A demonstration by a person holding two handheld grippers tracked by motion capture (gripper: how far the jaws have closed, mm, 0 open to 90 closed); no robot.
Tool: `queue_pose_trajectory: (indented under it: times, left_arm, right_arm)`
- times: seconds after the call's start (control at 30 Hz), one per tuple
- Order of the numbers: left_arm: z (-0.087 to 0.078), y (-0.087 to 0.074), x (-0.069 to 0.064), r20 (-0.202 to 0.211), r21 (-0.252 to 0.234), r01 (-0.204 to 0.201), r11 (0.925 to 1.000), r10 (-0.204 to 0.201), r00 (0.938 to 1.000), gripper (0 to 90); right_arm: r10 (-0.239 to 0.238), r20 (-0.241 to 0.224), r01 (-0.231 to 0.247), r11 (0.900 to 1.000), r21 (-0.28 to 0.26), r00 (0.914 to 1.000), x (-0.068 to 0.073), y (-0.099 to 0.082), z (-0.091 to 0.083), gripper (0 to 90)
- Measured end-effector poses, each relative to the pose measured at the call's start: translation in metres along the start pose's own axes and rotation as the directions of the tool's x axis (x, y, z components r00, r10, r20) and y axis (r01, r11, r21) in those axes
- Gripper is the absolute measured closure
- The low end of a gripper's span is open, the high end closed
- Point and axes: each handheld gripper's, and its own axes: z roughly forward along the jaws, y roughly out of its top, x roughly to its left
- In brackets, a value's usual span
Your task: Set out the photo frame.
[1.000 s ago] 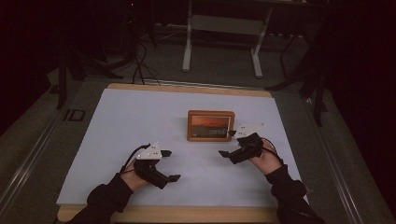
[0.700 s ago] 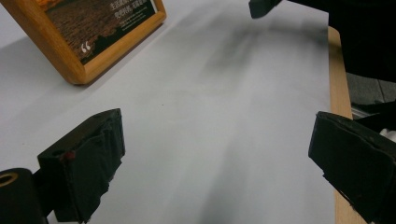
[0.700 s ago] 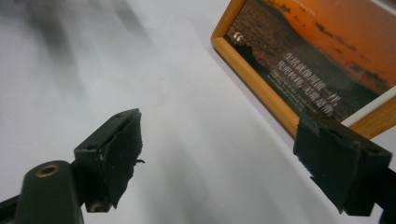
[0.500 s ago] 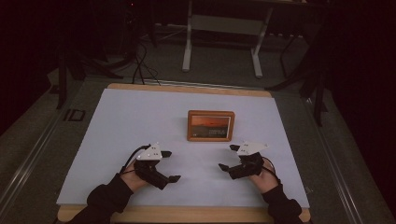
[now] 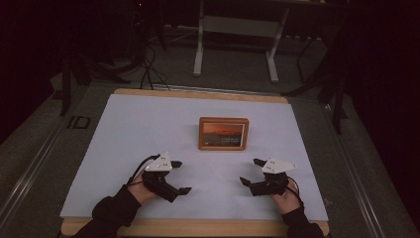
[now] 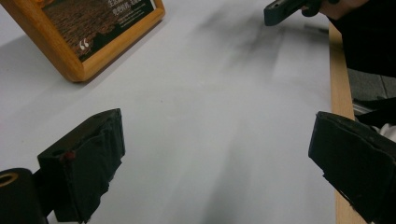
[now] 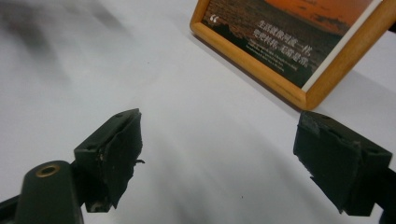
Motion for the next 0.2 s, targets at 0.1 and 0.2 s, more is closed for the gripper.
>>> queue_pose_trajectory:
  times: [0.1, 0.2]
  left_arm:
    - [0.0011, -0.0005, -0.0004, 0.001, 0.003, -0.001, 1.0000, 0.001, 1.0000, 4.3]
    - [0.0017, -0.0004, -0.0007, 0.002, 0.005, -0.002, 1.0000, 0.002, 1.0000, 4.2]
  right_arm:
    - [0.005, 0.003, -0.005, 1.0000, 0.004, 1.0000, -0.0013, -0.0023, 0.0008, 15.0]
    - [0.003, 0.010, -0.002, 1.0000, -0.004, 0.9999, -0.0008, -0.0021, 0.0005, 15.0]
